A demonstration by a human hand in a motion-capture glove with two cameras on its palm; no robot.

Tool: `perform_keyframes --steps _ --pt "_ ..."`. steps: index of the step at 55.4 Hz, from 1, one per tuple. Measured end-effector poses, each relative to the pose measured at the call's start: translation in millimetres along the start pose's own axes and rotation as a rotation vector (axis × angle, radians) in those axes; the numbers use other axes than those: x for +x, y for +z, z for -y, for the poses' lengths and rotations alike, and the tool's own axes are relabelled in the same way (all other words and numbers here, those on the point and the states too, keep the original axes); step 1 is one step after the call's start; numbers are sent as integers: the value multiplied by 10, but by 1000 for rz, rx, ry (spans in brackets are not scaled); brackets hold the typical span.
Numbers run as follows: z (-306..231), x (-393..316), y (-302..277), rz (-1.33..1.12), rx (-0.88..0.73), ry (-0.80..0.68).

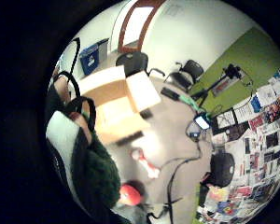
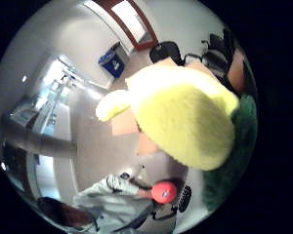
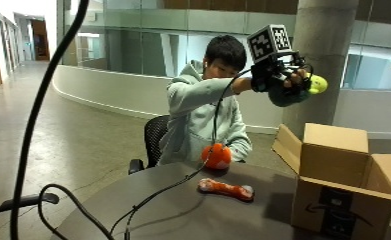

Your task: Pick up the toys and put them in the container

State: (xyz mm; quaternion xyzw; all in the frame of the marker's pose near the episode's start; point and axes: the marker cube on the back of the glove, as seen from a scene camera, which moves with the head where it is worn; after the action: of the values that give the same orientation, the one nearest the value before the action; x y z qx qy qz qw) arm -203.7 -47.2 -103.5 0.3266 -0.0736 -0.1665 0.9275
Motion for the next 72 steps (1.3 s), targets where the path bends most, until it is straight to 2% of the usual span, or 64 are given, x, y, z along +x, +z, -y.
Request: perform_keyframes --steps 3,10,32,41,50,61,67,72 --pt "96 -62 119 26 10 14" --pt "201 -62 425 37 -158 54" --pt "-118 345 339 9 -189 26" --pt "-563 756 351 -25 -250 33" --pt "-1071 1262 618 -50 -307 71" --pt "-1629 1830 1284 2 -464 117" --pt "-2004 1789 1787 -30 -572 180" --pt "-2141 1817 2083 -58 -641 177"
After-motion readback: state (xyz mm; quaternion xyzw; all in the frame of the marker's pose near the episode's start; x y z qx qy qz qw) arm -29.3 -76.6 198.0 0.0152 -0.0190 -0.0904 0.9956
